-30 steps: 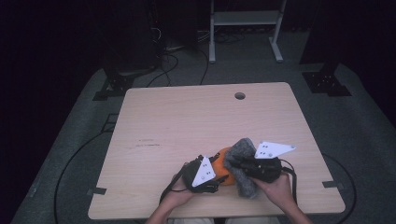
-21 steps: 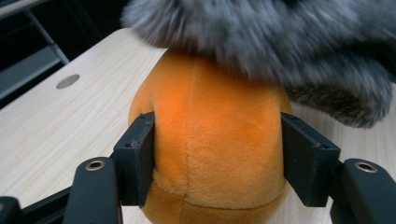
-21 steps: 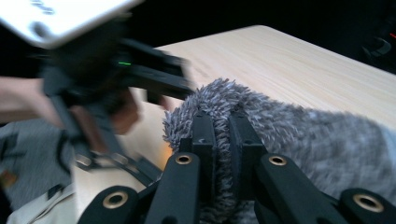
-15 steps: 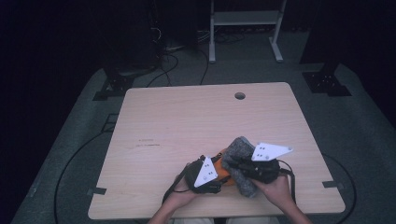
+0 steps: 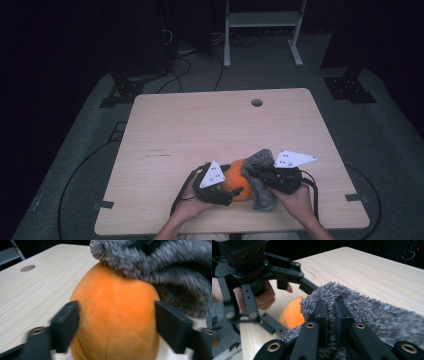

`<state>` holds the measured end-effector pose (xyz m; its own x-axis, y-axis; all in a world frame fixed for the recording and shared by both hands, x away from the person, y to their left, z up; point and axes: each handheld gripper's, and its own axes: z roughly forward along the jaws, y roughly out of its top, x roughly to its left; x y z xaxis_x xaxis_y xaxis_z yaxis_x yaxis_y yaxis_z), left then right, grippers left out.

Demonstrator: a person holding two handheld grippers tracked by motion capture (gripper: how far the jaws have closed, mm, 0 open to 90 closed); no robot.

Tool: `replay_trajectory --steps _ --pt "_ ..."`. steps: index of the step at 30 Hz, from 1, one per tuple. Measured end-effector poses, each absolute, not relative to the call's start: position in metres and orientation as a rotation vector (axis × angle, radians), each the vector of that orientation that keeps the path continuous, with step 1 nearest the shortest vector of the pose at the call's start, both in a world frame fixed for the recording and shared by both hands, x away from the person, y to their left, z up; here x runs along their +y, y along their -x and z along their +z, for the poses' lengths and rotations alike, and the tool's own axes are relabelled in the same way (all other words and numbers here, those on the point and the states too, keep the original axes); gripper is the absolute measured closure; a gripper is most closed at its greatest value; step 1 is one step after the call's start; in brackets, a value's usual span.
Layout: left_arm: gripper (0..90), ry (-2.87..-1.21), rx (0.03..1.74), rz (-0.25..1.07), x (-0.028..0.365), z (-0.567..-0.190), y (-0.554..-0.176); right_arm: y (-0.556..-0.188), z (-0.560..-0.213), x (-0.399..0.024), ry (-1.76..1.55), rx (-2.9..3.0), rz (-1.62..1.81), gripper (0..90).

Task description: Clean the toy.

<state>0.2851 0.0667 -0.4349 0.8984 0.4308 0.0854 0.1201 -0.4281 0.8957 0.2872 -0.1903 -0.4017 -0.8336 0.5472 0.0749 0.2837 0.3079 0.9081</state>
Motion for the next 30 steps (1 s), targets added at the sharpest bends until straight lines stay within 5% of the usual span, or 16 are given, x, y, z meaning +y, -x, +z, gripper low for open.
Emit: replay_trajectory --steps 5,6,9,15,30 --pt "32.9 -2.02 0.407 0.372 0.073 -0.436 -0.288 -0.302 -0.41 -0.216 -0.907 2.292 1.533 81.7" --pt "24.1 -2.009 0.418 0.365 0.071 -0.436 -0.288 -0.302 -0.413 -0.217 -0.933 2.297 1.547 81.8" --pt "17.6 -2.0 0.437 0.367 0.066 -0.433 -0.288 -0.296 -0.407 -0.209 -0.863 2.301 1.543 81.7" --pt "32.8 -2.011 0.395 0.397 0.071 -0.435 -0.286 -0.306 -0.417 -0.22 -0.874 2.306 1.561 81.7" --pt "34.5 -2.003 0.339 0.375 0.075 -0.442 -0.281 -0.309 -0.421 -0.225 -0.943 2.301 1.603 81.5"
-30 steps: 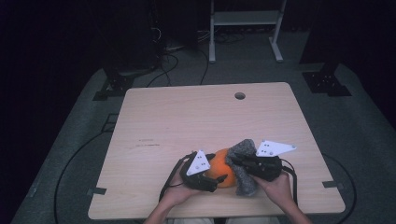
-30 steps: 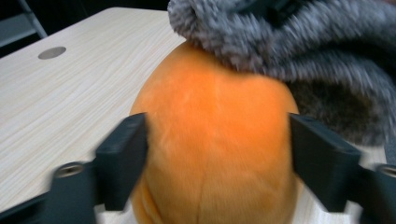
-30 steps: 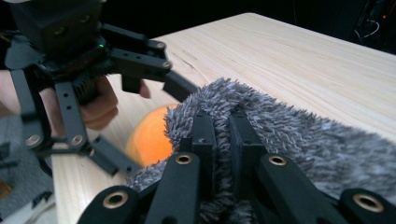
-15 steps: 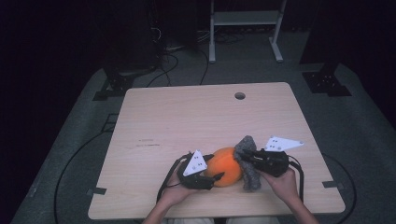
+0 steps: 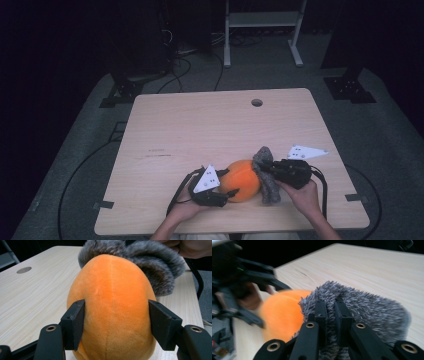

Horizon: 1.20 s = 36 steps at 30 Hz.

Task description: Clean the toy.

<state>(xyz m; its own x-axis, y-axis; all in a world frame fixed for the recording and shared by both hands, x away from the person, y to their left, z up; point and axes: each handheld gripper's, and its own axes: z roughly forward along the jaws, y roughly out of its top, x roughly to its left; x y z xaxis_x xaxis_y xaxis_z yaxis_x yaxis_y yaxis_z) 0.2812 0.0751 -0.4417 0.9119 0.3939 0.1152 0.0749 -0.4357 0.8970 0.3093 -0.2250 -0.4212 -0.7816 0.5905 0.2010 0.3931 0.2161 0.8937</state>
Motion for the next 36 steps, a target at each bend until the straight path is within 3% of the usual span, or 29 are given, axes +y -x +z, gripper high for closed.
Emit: replay_trajectory --steps 4,10,16,23,27,32,36 --pt "34.7 -2.002 0.312 0.382 0.071 -0.443 -0.279 -0.309 -0.426 -0.238 -1.042 2.264 1.561 81.6" --pt "36.0 -2.009 0.294 0.384 0.072 -0.444 -0.277 -0.304 -0.413 -0.228 -0.909 2.267 1.657 81.5" --pt "37.0 -2.01 0.288 0.382 0.073 -0.444 -0.277 -0.312 -0.427 -0.238 -1.029 2.28 1.562 81.7" --pt "37.3 -2.018 0.247 0.401 0.07 -0.445 -0.273 -0.301 -0.405 -0.227 -0.88 2.273 1.675 81.7" --pt "37.3 -2.021 0.248 0.399 0.07 -0.445 -0.273 -0.311 -0.423 -0.235 -0.999 2.311 1.572 81.7" --pt "37.3 -2.016 0.251 0.389 0.07 -0.445 -0.274 -0.302 -0.409 -0.235 -0.906 2.29 1.633 81.5" --pt "37.2 -2.023 0.252 0.392 0.071 -0.445 -0.274 -0.308 -0.417 -0.226 -0.915 2.362 1.585 81.6"
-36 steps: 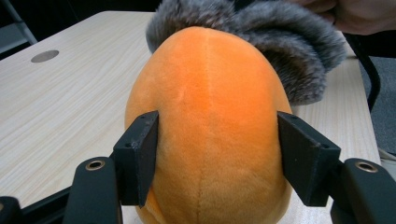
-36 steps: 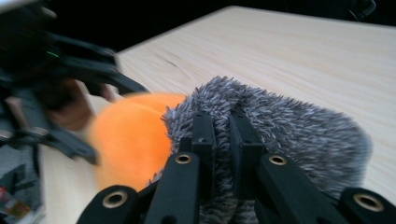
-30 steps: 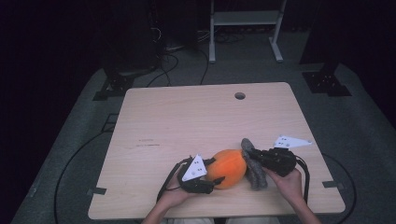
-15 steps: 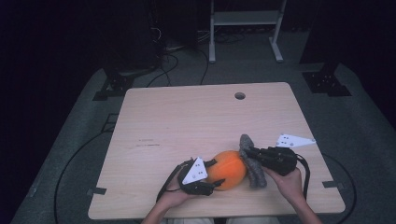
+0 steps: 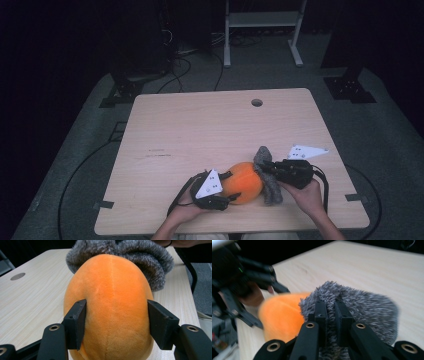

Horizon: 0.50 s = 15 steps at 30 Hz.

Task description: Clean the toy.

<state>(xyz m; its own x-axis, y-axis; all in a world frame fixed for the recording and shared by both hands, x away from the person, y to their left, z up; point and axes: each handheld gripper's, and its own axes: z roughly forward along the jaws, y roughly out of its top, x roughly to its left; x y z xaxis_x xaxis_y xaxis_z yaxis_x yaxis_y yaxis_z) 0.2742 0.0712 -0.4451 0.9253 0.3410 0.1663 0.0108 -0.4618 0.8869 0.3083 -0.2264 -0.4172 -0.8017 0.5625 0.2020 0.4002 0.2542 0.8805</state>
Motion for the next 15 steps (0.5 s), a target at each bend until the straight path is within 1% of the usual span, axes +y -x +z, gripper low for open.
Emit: replay_trajectory --steps 3,6,7,8,9,12,13,14,15 --pt "37.1 -2.017 0.251 0.396 0.069 -0.445 -0.274 -0.313 -0.421 -0.236 -0.999 2.365 1.571 81.7" --pt "37.1 -2.017 0.248 0.396 0.069 -0.445 -0.274 -0.31 -0.416 -0.237 -0.994 2.347 1.566 81.8" --pt "37.1 -2.015 0.249 0.395 0.069 -0.445 -0.274 -0.304 -0.407 -0.232 -0.931 2.33 1.625 81.7" --pt "37.1 -2.015 0.249 0.395 0.069 -0.445 -0.274 -0.304 -0.407 -0.232 -0.931 2.33 1.625 81.7" --pt "37.1 -2.018 0.246 0.399 0.069 -0.445 -0.274 -0.299 -0.4 -0.222 -0.856 2.344 1.66 81.7" --pt "36.7 -2.02 0.246 0.398 0.071 -0.445 -0.273 -0.298 -0.401 -0.211 -0.801 2.39 1.636 81.7" --pt "35.1 -2.018 0.261 0.394 0.071 -0.445 -0.273 -0.299 -0.404 -0.209 -0.797 2.41 1.61 81.7" --pt "29.9 -2.013 0.283 0.39 0.072 -0.444 -0.274 -0.301 -0.408 -0.209 -0.811 2.416 1.611 81.7" --pt "18.8 -2.007 0.362 0.372 0.072 -0.443 -0.279 -0.304 -0.414 -0.214 -0.862 2.411 1.647 81.7"
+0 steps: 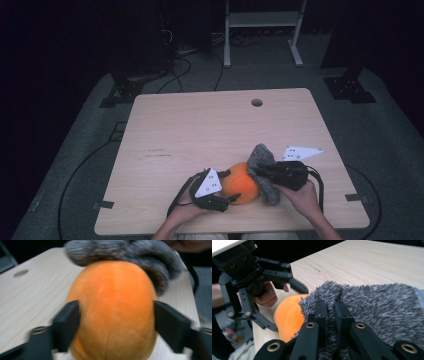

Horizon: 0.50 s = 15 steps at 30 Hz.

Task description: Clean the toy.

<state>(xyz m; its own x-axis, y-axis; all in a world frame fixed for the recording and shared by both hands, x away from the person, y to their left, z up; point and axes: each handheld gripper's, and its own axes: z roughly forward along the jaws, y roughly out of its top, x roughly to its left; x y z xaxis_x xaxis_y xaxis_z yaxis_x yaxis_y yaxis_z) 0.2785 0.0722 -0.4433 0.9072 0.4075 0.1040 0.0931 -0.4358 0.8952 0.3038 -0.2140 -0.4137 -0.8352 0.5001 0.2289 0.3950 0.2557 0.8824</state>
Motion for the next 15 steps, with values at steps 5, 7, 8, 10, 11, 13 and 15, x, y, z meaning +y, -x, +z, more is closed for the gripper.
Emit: replay_trajectory --steps 5,7,8,10,11,13,15 --pt "10.7 -2.01 0.478 0.221 0.073 -0.448 -0.29 -0.301 -0.42 -0.22 -0.875 2.395 1.635 81.7" --pt "20.4 -2.006 0.442 0.261 0.072 -0.447 -0.287 -0.3 -0.422 -0.222 -0.873 2.394 1.622 81.8" --pt "26.9 -1.997 0.434 0.281 0.072 -0.446 -0.285 -0.301 -0.422 -0.225 -0.88 2.393 1.612 81.8" --pt "37.1 -1.983 0.422 0.349 0.071 -0.443 -0.283 -0.307 -0.421 -0.237 -0.957 2.361 1.598 81.7" --pt "37.1 -1.974 0.411 0.384 0.071 -0.441 -0.282 -0.307 -0.421 -0.237 -0.957 2.361 1.598 81.7" --pt "38.5 -1.969 0.368 0.5 0.07 -0.436 -0.278 -0.305 -0.413 -0.241 -0.95 2.33 1.64 81.6" --pt "39.0 -2.011 0.335 0.592 0.068 -0.434 -0.276 -0.299 -0.401 -0.237 -0.878 2.297 1.691 81.6"
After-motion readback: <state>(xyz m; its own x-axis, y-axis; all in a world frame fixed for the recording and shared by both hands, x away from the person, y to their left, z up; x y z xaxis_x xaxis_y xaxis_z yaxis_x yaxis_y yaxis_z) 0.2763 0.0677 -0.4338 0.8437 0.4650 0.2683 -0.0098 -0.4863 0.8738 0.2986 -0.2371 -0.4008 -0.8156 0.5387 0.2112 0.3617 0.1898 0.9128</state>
